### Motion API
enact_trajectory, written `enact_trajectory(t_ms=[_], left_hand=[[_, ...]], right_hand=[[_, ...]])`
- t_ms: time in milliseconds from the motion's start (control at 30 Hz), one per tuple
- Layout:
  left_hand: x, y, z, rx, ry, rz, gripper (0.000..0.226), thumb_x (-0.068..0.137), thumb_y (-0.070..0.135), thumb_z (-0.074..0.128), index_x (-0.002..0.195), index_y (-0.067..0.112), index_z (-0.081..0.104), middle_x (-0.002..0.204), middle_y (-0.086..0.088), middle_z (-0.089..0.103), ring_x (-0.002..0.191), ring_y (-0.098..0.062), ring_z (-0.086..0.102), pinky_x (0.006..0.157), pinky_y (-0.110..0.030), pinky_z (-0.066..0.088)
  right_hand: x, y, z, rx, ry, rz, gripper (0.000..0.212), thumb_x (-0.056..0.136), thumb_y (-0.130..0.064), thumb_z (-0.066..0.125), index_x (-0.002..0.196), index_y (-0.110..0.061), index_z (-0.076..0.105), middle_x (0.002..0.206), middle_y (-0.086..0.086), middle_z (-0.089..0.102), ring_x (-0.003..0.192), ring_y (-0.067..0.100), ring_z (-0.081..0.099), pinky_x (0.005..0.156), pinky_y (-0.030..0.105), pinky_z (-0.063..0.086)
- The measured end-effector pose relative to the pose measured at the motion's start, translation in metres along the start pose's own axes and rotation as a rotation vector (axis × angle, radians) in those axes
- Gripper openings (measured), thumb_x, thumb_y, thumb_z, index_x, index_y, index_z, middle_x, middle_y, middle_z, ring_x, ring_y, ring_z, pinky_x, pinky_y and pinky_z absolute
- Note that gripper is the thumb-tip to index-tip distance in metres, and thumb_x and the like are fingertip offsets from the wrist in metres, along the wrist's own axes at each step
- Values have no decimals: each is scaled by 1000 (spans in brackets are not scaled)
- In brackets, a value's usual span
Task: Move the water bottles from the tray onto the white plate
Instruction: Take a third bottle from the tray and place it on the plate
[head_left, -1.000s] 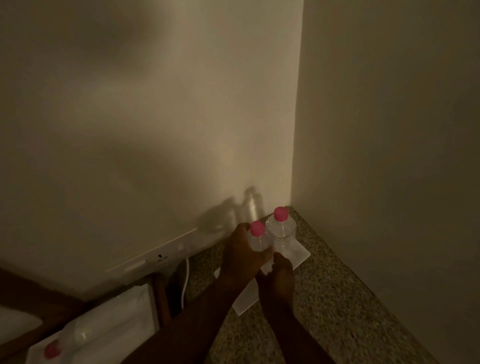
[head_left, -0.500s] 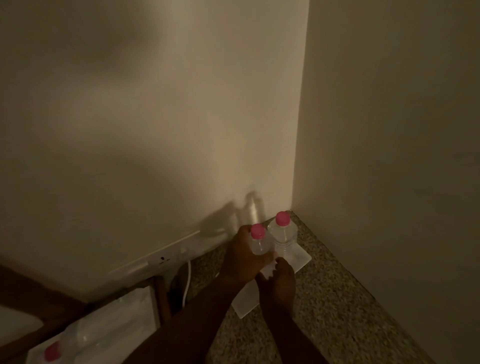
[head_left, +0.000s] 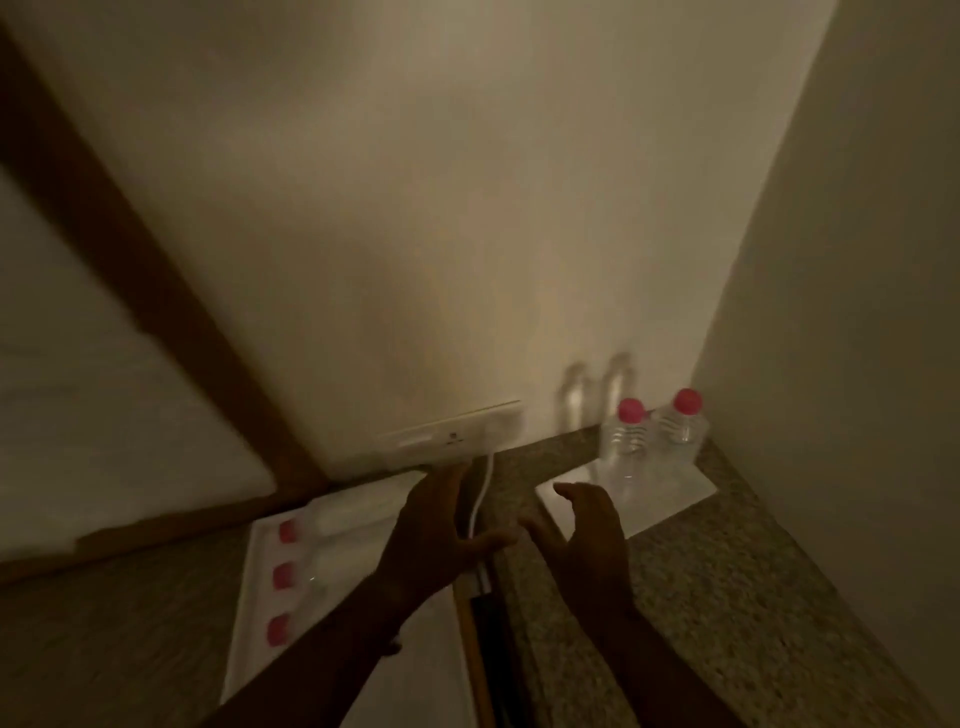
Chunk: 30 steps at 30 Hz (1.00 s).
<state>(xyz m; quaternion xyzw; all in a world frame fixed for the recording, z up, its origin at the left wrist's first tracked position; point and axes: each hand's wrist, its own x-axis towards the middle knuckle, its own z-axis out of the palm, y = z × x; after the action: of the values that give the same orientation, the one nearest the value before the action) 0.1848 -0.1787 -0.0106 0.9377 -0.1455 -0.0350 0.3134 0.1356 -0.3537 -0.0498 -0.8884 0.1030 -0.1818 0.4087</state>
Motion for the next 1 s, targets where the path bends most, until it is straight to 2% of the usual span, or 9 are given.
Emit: enact_trajectory(t_ms=[67,167,267,433,533,633,733,867,1000], left_hand=[[-32,-32,-24,54,51,-64,116,54,87,52,146,19,33,152,-4,37,140,-21,33,116,-40,29],[-76,-75,-53,110,66,-193,112,61,79,62,149,24,23,158,-3,25,145,-20,21,118,-38,19],[-110,-108,-72,195,34,-287,113,65,76,63,152,26,10,162,-1,11,148,-20,9,118,-41,12],[-149,-140,-80,391,-111,-287,101,81,63,57,152,22,-3,163,-4,-3,149,-25,1,120,-41,7],[-153,-142,-77,443,-178,-283,85,90,51,52,152,20,3,163,-8,6,148,-26,12,119,-40,16],[-148,-136,-72,397,-177,-311,74,93,42,52,151,17,14,158,-9,21,140,-26,28,114,-37,29],[-143,-138,-67,327,-162,-348,72,93,41,52,151,18,16,157,-9,23,138,-24,31,112,-36,32],[-139,-145,-62,183,-148,-410,75,90,42,57,150,20,18,158,-6,22,139,-22,31,113,-35,32],[-136,-145,-61,28,-82,-441,75,78,36,74,140,22,35,147,-3,36,130,-18,40,102,-27,37]], right_hand=[[-4,-27,11,-46,-131,-133,52,76,-38,81,116,-10,64,118,12,67,113,28,59,96,34,42],[-8,-61,32,-129,-351,-320,60,78,-48,75,125,-15,58,129,10,61,121,27,54,103,39,41],[-20,-81,55,-275,-523,-432,75,79,-52,72,141,-23,41,145,1,47,134,22,42,108,36,37],[-49,-95,84,-545,-685,-550,81,82,-48,68,147,-19,29,151,8,38,140,29,34,111,49,38],[-57,-101,94,-643,-717,-535,74,83,-41,69,143,-18,33,146,7,42,136,30,37,110,52,39],[-55,-110,99,-736,-711,-566,54,83,-31,71,128,-15,48,132,8,53,123,30,49,103,50,46],[-53,-121,102,-793,-718,-579,44,81,-27,72,119,-12,54,125,9,54,115,30,51,97,50,49],[-51,-125,102,-844,-730,-586,34,85,-18,68,115,-9,56,119,12,59,110,30,55,97,49,49],[-51,-130,105,-958,-749,-595,34,83,-19,72,111,-6,58,112,15,62,105,32,60,95,50,48]])
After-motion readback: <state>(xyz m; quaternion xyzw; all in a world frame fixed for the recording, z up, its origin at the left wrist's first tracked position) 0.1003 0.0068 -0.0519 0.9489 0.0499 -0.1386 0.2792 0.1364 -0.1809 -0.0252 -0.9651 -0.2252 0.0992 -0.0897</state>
